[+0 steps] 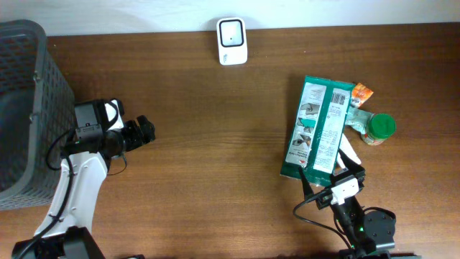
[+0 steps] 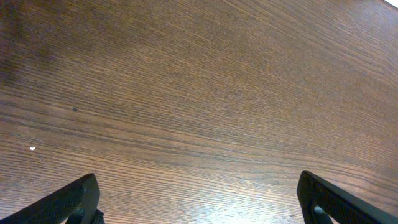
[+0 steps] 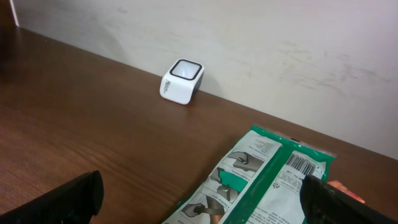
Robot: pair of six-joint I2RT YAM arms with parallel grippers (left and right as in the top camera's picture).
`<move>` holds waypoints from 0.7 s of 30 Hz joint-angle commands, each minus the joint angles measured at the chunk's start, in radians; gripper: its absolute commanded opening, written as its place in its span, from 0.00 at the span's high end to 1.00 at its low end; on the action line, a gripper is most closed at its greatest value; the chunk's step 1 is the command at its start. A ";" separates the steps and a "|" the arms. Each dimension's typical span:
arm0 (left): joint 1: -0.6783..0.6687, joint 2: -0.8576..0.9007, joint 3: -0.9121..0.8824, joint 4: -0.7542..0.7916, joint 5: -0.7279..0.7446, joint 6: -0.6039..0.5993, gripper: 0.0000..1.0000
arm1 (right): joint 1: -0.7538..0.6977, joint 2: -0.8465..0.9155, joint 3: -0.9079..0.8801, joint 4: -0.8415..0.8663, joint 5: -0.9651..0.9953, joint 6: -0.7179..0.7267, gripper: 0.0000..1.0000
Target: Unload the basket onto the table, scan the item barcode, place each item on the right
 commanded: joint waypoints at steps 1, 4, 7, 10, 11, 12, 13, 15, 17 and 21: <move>0.003 -0.006 0.007 0.001 0.002 0.002 0.01 | 0.007 -0.011 -0.010 0.000 0.011 0.007 0.02; 0.003 -0.006 0.007 0.001 0.002 0.002 0.01 | 0.007 -0.011 -0.010 0.000 0.011 0.007 0.02; 0.001 -0.072 0.004 -0.007 -0.026 0.002 0.01 | 0.007 -0.011 -0.010 0.000 0.011 0.007 0.02; -0.073 -0.285 -0.068 0.183 -0.156 0.003 0.01 | 0.007 -0.011 -0.010 0.000 0.011 0.007 0.02; -0.129 -0.380 -0.167 0.346 -0.265 0.008 0.01 | 0.007 -0.011 -0.010 0.000 0.011 0.007 0.02; -0.164 -0.483 -0.288 0.500 -0.294 0.075 0.01 | 0.007 -0.011 -0.010 0.000 0.011 0.007 0.02; -0.167 -0.637 -0.466 0.656 -0.295 0.096 0.01 | 0.007 -0.011 -0.010 0.000 0.011 0.007 0.02; -0.166 -0.877 -0.679 0.733 -0.296 0.145 0.01 | 0.007 -0.011 -0.010 0.000 0.011 0.007 0.02; -0.166 -1.059 -0.821 0.776 -0.295 0.200 0.01 | 0.007 -0.011 -0.010 0.000 0.011 0.007 0.02; -0.166 -1.189 -0.922 0.748 -0.295 0.373 0.01 | 0.007 -0.011 -0.010 0.000 0.011 0.007 0.01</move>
